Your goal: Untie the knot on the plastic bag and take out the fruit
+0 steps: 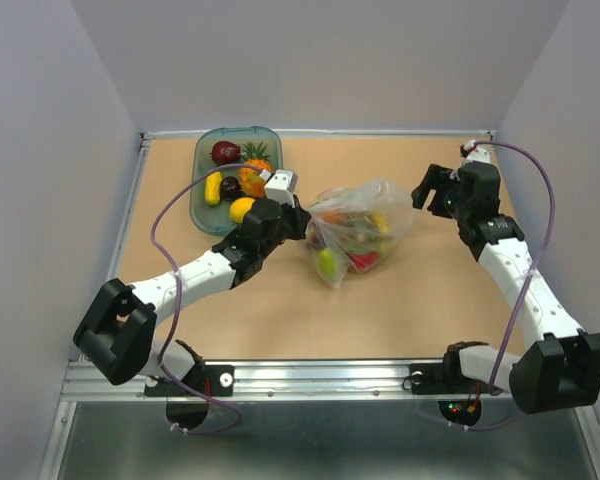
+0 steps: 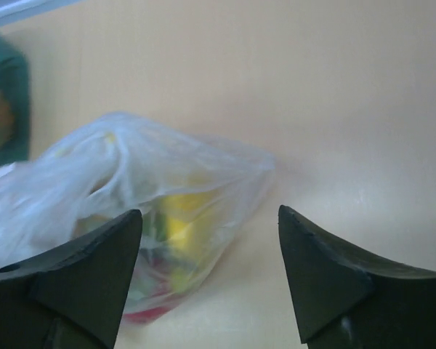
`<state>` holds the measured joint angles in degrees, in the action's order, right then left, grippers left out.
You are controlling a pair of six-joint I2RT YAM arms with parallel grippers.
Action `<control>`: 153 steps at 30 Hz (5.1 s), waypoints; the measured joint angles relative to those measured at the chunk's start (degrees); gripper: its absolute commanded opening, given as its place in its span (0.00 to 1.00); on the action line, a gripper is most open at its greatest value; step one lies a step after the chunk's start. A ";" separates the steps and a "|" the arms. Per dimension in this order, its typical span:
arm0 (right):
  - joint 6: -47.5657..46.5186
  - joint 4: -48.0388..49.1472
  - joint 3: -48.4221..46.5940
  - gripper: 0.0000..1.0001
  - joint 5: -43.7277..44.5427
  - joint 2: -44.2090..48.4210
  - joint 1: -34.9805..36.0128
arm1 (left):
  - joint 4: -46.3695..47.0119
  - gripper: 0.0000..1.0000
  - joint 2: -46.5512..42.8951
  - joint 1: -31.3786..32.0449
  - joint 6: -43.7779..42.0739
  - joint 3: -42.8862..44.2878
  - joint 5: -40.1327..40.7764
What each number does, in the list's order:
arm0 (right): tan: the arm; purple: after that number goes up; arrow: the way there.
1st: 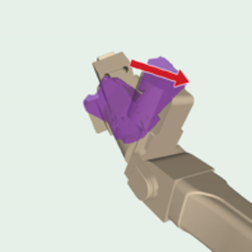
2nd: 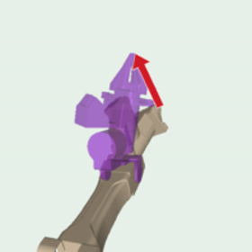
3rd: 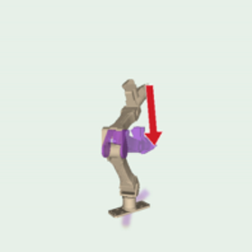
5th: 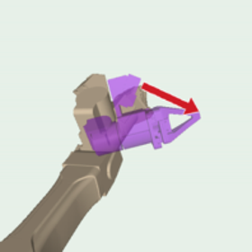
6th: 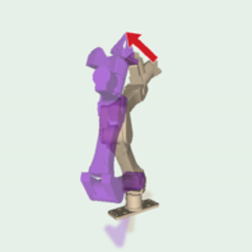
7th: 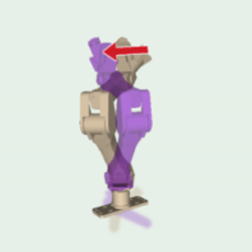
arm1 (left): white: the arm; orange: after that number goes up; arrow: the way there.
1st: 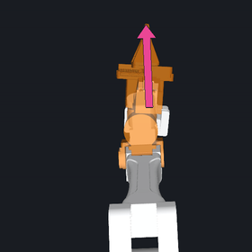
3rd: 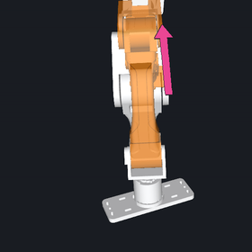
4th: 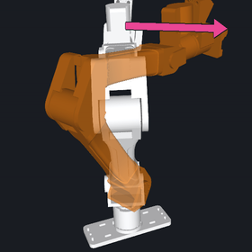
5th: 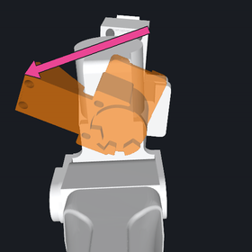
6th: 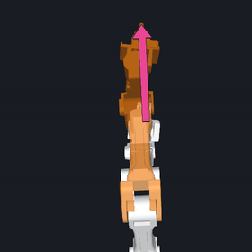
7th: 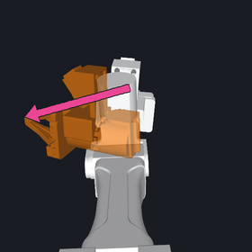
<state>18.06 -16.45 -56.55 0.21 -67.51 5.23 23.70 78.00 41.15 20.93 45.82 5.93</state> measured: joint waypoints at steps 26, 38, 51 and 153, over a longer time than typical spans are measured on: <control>-14.47 -1.09 -14.75 0.58 -3.45 -23.65 10.10 | -4.26 0.00 0.44 3.50 -7.56 -2.69 -2.84; -5.27 -0.42 -12.57 0.01 21.70 -18.10 10.56 | -3.58 0.00 -6.05 3.54 -1.86 -9.22 4.94; 6.25 4.57 1.40 0.01 17.05 -1.81 9.81 | 0.07 0.79 0.37 -2.40 1.57 1.14 3.41; 0.85 -6.47 -2.25 0.61 26.69 -2.82 16.04 | 16.37 0.00 -5.22 15.76 19.89 -18.88 19.69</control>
<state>18.92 -22.92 -58.81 26.89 -70.32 21.28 40.07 72.77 56.90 40.82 26.94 25.63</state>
